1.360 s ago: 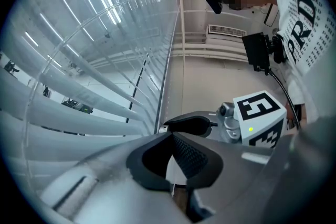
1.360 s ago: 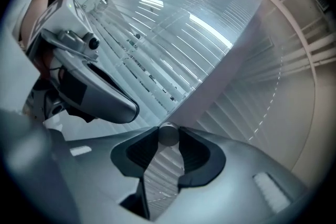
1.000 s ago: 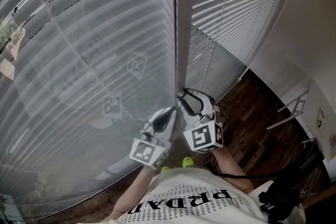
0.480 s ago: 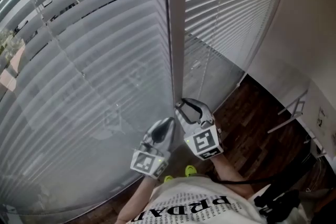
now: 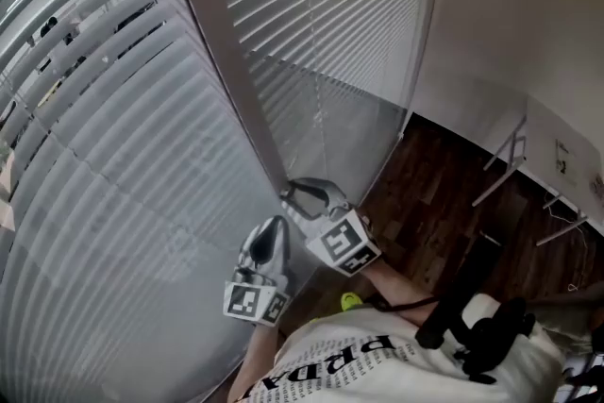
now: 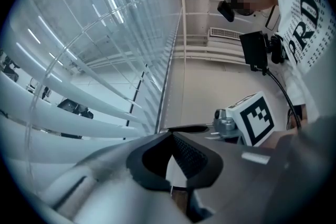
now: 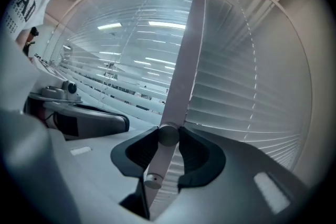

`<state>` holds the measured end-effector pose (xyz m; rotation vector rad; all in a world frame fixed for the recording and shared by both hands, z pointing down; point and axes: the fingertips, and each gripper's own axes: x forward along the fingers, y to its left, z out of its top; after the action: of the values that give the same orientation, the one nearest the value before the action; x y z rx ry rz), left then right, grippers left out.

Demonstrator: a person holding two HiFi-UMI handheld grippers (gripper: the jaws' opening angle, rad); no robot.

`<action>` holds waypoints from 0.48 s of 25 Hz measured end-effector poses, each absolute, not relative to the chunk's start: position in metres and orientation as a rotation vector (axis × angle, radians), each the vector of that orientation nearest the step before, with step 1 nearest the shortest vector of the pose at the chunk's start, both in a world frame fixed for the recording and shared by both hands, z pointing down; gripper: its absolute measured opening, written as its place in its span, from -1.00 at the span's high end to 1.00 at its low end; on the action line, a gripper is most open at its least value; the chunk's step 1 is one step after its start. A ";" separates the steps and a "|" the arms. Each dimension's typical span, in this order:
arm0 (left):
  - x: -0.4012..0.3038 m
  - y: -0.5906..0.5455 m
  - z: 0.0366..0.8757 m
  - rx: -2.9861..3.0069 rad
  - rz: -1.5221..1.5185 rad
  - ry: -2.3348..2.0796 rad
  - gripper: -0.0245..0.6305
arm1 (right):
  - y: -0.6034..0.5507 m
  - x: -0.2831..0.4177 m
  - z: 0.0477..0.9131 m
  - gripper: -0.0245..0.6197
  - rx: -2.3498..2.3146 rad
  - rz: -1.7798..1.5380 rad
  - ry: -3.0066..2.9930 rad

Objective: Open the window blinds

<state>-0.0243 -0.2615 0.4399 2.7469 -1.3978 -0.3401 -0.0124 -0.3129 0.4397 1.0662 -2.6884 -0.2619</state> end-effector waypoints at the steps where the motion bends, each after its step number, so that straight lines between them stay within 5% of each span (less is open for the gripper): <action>1: -0.024 -0.263 0.439 2.749 -0.343 -1.397 0.94 | -0.314 -0.013 0.439 0.52 1.066 -0.259 -2.693; 12: -0.022 -0.263 0.436 2.773 -0.331 -1.386 0.94 | -0.319 -0.006 0.443 0.52 1.111 0.055 -2.828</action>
<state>-0.0224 -0.2631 0.4364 2.7731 -1.3857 -0.3306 -0.0057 -0.3194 0.4429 1.1108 -2.8278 0.0552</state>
